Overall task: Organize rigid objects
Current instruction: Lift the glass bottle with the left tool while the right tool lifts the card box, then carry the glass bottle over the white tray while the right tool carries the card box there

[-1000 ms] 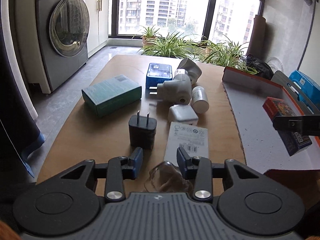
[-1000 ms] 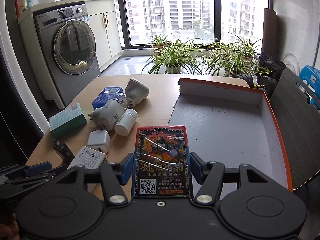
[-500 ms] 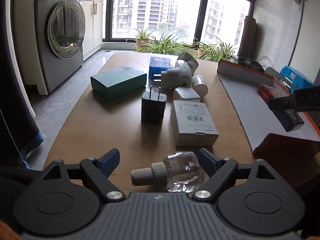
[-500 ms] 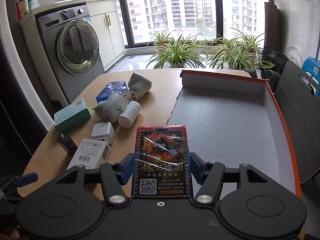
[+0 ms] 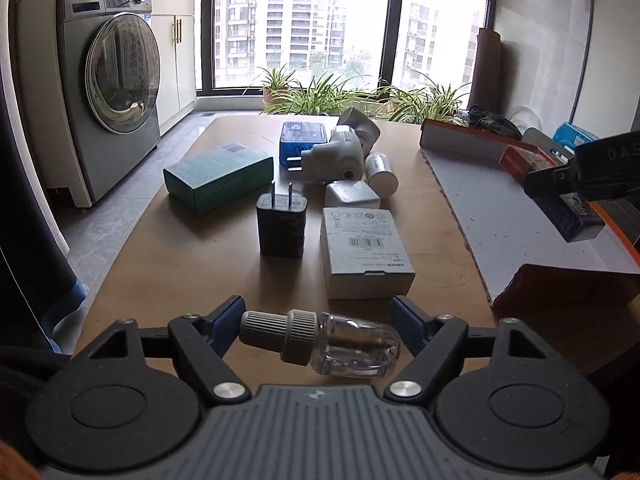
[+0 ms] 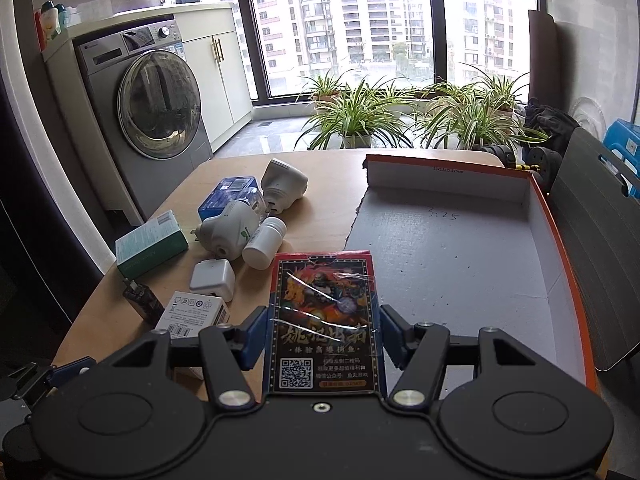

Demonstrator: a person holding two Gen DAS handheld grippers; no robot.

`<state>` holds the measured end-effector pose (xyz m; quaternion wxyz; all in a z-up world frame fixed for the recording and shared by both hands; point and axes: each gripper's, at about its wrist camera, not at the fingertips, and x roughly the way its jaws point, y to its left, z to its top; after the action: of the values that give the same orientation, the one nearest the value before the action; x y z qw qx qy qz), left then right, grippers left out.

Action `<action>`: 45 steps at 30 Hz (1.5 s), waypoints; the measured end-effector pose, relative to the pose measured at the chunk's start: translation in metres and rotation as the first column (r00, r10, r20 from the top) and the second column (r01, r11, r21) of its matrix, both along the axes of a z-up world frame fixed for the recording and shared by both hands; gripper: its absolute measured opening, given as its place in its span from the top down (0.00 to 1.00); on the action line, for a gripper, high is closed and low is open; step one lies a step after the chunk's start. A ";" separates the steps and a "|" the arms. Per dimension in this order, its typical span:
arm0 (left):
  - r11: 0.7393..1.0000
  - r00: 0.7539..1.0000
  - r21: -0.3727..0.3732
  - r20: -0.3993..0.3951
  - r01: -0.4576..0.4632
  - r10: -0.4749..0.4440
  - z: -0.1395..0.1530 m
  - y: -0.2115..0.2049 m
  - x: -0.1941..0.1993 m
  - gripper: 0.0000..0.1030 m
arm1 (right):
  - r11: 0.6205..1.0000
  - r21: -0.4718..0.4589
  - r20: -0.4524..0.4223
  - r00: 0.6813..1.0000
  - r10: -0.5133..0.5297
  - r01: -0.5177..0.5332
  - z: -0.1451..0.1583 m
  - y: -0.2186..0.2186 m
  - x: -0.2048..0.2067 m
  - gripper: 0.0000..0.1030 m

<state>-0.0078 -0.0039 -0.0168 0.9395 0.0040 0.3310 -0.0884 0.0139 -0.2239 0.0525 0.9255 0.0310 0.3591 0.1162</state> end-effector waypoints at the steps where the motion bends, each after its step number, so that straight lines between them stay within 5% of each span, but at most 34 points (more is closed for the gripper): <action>1: 1.000 1.000 -0.003 0.006 0.009 -0.009 0.003 -0.002 0.001 0.21 | 1.000 0.002 0.002 1.000 -0.004 0.004 0.001 -0.002 0.000 0.31; 11: 0.995 0.993 -0.036 0.077 0.097 -0.094 0.042 -0.038 0.022 0.21 | 0.996 0.000 0.014 0.996 -0.086 0.086 0.018 -0.032 0.010 0.31; 20: 0.971 0.974 -0.104 0.083 0.217 -0.209 0.074 -0.104 0.078 0.21 | 0.977 -0.035 0.027 0.978 -0.209 0.210 0.038 -0.074 0.032 0.31; 30: 0.949 0.953 -0.103 0.083 0.299 -0.291 0.082 -0.156 0.109 0.21 | 0.960 -0.034 0.046 0.960 -0.275 0.277 0.048 -0.106 0.053 0.31; 45: 0.950 0.954 -0.087 0.049 0.299 -0.295 0.078 -0.170 0.135 0.21 | 0.958 -0.034 0.041 0.958 -0.285 0.286 0.041 -0.118 0.088 0.31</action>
<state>0.1268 -0.1735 0.0612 0.9203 0.0115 0.3055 -0.2440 0.1015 -0.3417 0.0931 0.9392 0.0623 0.3367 -0.0253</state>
